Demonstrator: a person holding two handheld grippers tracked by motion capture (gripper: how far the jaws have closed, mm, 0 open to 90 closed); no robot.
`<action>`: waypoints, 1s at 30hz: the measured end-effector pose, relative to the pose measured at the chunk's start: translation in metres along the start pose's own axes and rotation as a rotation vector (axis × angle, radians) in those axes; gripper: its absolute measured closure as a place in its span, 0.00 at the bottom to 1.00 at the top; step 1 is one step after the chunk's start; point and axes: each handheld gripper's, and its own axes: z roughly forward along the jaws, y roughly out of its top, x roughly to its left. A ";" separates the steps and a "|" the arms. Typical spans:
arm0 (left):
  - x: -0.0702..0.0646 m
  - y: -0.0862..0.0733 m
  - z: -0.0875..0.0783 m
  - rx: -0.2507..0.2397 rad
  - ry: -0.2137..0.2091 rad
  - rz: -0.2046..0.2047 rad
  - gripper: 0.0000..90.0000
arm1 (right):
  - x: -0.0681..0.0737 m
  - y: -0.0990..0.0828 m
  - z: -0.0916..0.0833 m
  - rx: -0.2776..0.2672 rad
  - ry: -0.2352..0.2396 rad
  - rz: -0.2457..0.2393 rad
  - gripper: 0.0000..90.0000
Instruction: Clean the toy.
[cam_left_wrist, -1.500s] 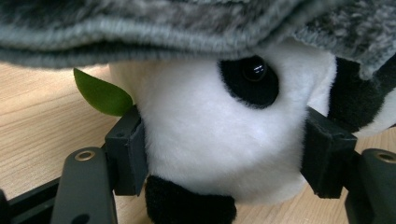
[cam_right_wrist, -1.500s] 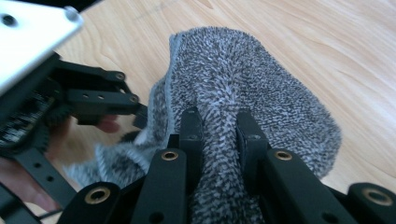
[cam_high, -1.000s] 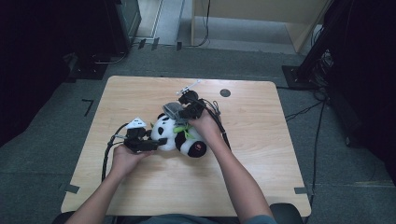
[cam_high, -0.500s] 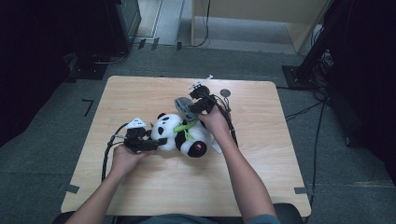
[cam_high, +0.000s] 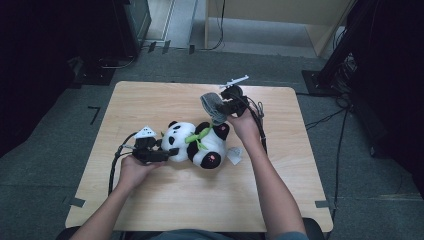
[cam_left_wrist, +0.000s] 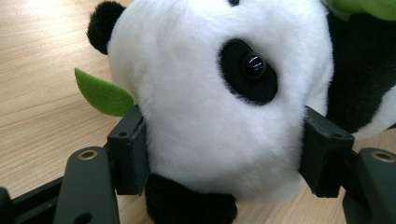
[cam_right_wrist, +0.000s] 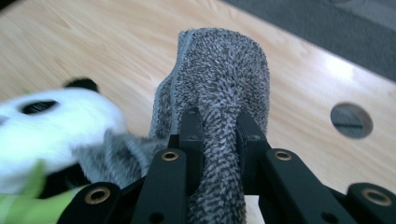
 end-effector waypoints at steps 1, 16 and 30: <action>0.000 0.000 0.000 0.000 0.000 0.000 0.34 | 0.002 0.002 -0.004 -0.015 0.007 -0.006 0.86; 0.000 0.000 0.000 -0.006 -0.003 -0.009 0.34 | 0.082 0.007 -0.029 -0.097 0.207 -0.182 0.86; -0.001 0.000 0.000 -0.008 0.010 -0.018 0.35 | 0.137 -0.017 0.035 0.068 0.260 -0.307 0.87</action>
